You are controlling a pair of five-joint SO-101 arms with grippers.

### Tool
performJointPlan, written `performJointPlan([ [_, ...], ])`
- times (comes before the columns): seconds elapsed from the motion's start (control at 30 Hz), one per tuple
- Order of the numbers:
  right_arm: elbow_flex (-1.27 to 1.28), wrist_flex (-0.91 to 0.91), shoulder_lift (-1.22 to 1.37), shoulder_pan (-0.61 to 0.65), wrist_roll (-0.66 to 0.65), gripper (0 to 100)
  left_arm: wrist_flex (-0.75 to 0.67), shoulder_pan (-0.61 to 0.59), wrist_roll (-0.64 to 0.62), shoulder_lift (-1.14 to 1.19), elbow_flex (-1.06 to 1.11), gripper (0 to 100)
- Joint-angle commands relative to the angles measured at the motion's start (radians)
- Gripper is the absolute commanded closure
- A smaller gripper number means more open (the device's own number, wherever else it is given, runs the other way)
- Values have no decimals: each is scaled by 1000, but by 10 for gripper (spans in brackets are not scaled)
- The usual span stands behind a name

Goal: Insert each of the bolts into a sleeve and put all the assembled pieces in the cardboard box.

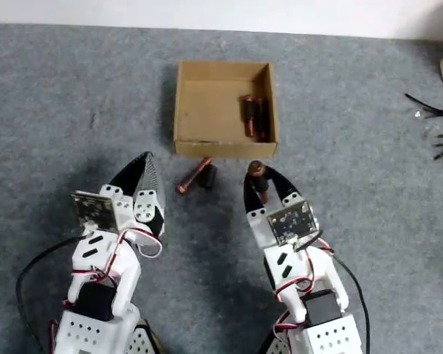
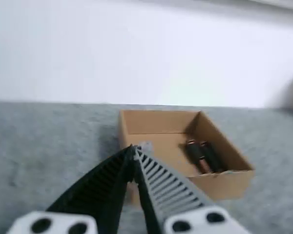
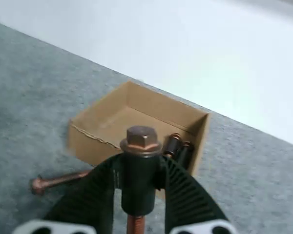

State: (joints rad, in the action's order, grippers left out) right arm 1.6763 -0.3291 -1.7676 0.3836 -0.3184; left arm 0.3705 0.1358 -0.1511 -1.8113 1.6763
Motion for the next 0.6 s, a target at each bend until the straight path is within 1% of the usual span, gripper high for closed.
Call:
performJointPlan([
  [0.0, 131, 51, -1, -7, -61, 993, 103, -4, 143, -12, 16, 994],
  [0.1, 59, 41, 35, -7, -57, 993, 123, 1, 275, -12, 19, 994],
  [0.2, -67, 47, 182, -4, -55, 993, 123, -2, 302, -12, 19, 994],
  [0.27, -197, 47, 343, -4, -52, 993, 123, -2, 302, -12, 19, 994],
  [0.4, -518, 47, 720, -10, 3, 993, 126, -5, 304, -10, 19, 994],
  [0.57, -928, 45, 1201, -10, 11, 993, 127, -7, 305, -8, 19, 994],
])
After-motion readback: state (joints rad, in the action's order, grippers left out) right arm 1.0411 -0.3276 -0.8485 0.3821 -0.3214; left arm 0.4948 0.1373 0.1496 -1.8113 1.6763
